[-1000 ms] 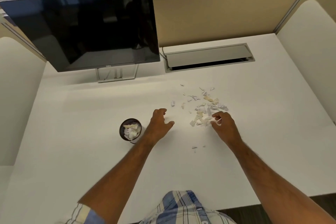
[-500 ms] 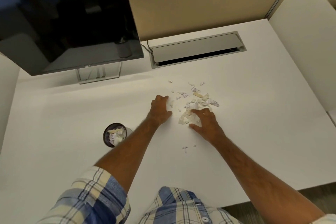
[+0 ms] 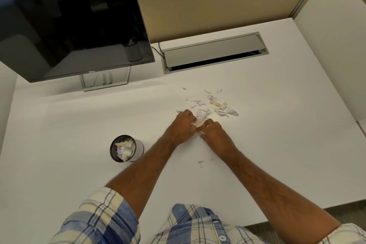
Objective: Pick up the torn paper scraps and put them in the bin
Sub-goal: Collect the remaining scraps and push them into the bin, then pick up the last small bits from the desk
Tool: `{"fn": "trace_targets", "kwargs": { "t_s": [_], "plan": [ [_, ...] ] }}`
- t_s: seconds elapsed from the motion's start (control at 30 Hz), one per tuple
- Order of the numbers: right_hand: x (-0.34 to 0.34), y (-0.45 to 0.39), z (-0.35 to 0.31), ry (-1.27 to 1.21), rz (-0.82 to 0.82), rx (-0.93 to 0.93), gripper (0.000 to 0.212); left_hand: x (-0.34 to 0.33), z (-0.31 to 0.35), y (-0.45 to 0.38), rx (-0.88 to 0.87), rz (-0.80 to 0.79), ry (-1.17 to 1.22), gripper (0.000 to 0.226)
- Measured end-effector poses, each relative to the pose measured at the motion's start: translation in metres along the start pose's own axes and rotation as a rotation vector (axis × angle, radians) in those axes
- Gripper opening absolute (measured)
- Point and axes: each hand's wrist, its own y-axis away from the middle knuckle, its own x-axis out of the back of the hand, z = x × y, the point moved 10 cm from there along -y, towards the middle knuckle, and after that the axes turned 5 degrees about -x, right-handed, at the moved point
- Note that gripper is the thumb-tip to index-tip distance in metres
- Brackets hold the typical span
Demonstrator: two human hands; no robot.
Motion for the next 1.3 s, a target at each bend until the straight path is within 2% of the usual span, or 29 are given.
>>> {"fn": "trace_targets", "kwargs": {
  "t_s": [0.17,0.23,0.3,0.37,0.53,0.63,0.73,0.87,1.0,1.3],
  "plan": [
    [0.001,-0.001,0.0,-0.041,-0.007,0.053,0.018,-0.02,-0.004,0.022,-0.097,-0.08,-0.057,0.048],
    [0.003,0.003,-0.004,-0.056,-0.008,0.089,0.013,-0.026,-0.001,0.03,-0.109,-0.067,-0.065,0.043],
    [0.003,0.007,-0.009,-0.072,-0.022,0.104,0.012,-0.03,0.004,0.036,-0.114,-0.026,-0.09,0.03],
    [-0.005,0.009,-0.011,-0.071,-0.074,0.064,0.018,-0.035,0.007,0.043,-0.092,0.008,-0.122,0.015],
    [-0.012,0.024,-0.005,-0.157,-0.093,-0.04,0.019,-0.045,0.002,0.061,0.013,0.026,-0.059,0.024],
    [-0.011,0.035,-0.001,-0.273,-0.067,-0.073,0.017,-0.043,-0.007,0.072,0.076,0.03,-0.009,0.015],
    [-0.013,0.044,-0.007,-0.34,-0.076,-0.084,0.019,-0.041,-0.012,0.086,0.107,0.052,0.043,0.017],
    [0.0,0.053,-0.022,-0.423,-0.028,-0.056,0.017,-0.022,-0.016,0.105,0.151,0.165,0.13,0.016],
    [0.022,0.056,-0.047,-0.492,0.023,0.002,0.016,0.013,-0.013,0.13,0.123,0.306,0.175,0.011],
    [0.06,0.062,-0.146,-0.567,0.032,0.27,0.014,0.096,-0.013,0.213,0.142,0.584,0.379,0.01]
  ]
}}
